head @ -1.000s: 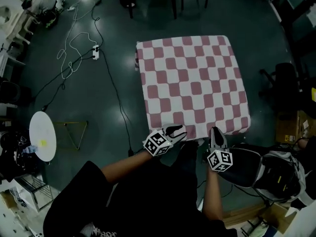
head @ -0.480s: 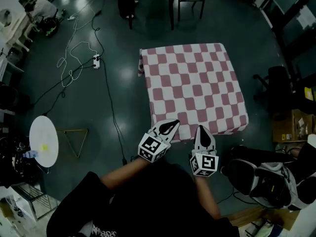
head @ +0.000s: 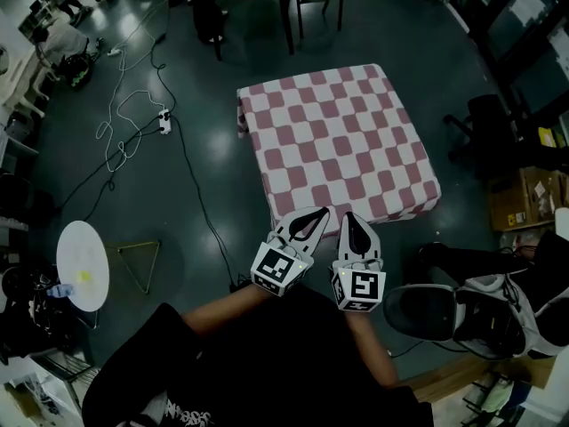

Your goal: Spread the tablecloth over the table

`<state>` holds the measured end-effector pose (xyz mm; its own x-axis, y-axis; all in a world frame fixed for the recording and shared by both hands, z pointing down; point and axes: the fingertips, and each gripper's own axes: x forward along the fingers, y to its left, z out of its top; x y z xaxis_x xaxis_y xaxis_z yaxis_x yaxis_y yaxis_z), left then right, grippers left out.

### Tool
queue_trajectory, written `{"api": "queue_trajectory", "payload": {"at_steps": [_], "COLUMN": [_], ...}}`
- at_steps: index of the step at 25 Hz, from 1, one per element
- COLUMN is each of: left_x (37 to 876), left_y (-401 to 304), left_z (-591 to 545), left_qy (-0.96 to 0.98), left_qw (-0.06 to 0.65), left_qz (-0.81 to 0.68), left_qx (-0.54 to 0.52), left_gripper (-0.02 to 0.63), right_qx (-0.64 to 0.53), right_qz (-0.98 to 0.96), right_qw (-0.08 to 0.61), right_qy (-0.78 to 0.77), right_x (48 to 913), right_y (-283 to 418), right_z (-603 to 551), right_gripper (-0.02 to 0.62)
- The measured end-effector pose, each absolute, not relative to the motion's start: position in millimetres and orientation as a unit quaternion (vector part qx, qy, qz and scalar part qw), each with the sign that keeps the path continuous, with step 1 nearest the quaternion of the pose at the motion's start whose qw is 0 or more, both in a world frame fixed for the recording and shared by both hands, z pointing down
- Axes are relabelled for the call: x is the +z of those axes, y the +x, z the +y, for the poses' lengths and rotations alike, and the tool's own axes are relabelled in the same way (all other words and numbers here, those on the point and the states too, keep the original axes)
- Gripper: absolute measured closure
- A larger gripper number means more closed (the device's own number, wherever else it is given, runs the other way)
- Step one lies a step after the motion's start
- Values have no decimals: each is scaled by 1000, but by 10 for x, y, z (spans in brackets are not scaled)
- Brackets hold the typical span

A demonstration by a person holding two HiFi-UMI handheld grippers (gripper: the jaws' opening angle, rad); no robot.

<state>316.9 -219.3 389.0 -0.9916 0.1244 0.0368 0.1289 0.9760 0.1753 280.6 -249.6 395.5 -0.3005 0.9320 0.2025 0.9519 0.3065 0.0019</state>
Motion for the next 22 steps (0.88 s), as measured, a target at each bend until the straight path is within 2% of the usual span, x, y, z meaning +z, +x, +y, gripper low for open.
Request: {"api": "queue_trajectory", "payload": {"at_steps": [22], "left_x": [3775], "left_y": [3654], "left_z": [-3203], "left_qy": [-72], "left_qw": [14], "left_qz": [-996], "left_qx": [-59], "left_gripper": [588], "right_qx": [-36], "right_qz": [-796], "right_qw": [89], "right_qy": [-597], "right_x": [3972], "right_y": [3315], "right_z": [-3359], "right_gripper": [580]}}
